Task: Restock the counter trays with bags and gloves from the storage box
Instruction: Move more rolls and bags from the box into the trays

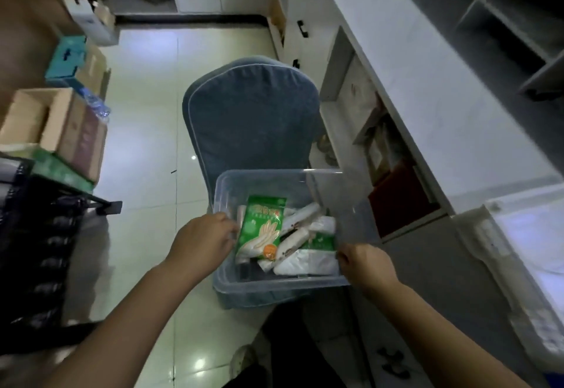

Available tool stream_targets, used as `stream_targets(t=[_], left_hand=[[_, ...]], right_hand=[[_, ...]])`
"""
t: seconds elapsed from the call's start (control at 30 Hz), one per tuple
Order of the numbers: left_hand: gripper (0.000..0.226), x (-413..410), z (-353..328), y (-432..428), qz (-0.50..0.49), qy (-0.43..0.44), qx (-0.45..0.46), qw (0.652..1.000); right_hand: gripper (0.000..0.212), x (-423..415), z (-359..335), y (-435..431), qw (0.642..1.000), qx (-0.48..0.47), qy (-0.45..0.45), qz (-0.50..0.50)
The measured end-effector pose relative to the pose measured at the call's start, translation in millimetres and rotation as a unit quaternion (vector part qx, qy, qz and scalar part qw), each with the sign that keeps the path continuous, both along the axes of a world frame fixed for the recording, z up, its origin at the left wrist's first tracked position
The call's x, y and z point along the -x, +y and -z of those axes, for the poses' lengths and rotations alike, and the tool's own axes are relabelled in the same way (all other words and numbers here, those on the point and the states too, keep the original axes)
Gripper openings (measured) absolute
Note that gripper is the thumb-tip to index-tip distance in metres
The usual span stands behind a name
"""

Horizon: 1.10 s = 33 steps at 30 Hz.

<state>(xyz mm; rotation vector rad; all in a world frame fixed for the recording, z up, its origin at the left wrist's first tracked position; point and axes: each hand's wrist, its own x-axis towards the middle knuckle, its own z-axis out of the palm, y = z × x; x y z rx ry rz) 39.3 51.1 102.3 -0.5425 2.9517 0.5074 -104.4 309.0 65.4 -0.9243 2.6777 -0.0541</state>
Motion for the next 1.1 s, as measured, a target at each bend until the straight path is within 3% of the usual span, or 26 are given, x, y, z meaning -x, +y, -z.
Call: stream_targets(t=[0.3,0.5,0.6,0.7,0.8,0.93,1.0,1.1], left_hand=[[0.026,33.1,58.0,-40.3,-0.126,-0.065,-0.030,0.989],[0.022,65.6,101.7,-50.6,-0.143,-0.076,-0.035,0.986],[0.020,69.3,123.3,-48.4,-0.137,-0.073,-0.033,0.987],[0.020,71.6,143.0,-46.0,-0.128,-0.089,-0.042,0.987],[0.021,74.1,160.6,-43.0,-0.124,-0.099,-0.057,0.986],[0.021,82.7,172.7,-36.8,-0.102,-0.108,-0.056,0.987],[0.020,89.3,175.0,-32.6,-0.096,-0.110,-0.062,0.987],[0.018,97.9,176.0,-23.7,-0.093,-0.112,-0.083,0.986]], right_hand=[[0.025,85.5,107.6,-72.8,0.976,-0.095,-0.182,-0.075],[0.033,119.3,203.7,-109.1,0.955,-0.145,-0.173,-0.191],[0.029,119.0,240.9,-117.4,0.942,-0.163,-0.122,-0.267],[0.046,117.8,268.9,-115.9,0.933,-0.151,-0.072,-0.319],[0.050,117.7,288.0,-111.0,0.926,-0.162,-0.037,-0.338],[0.032,123.9,297.3,-99.4,0.935,-0.186,-0.033,-0.300],[0.025,129.0,292.6,-90.4,0.947,-0.176,-0.101,-0.249],[0.053,134.9,276.6,-74.4,0.938,-0.161,-0.219,-0.214]])
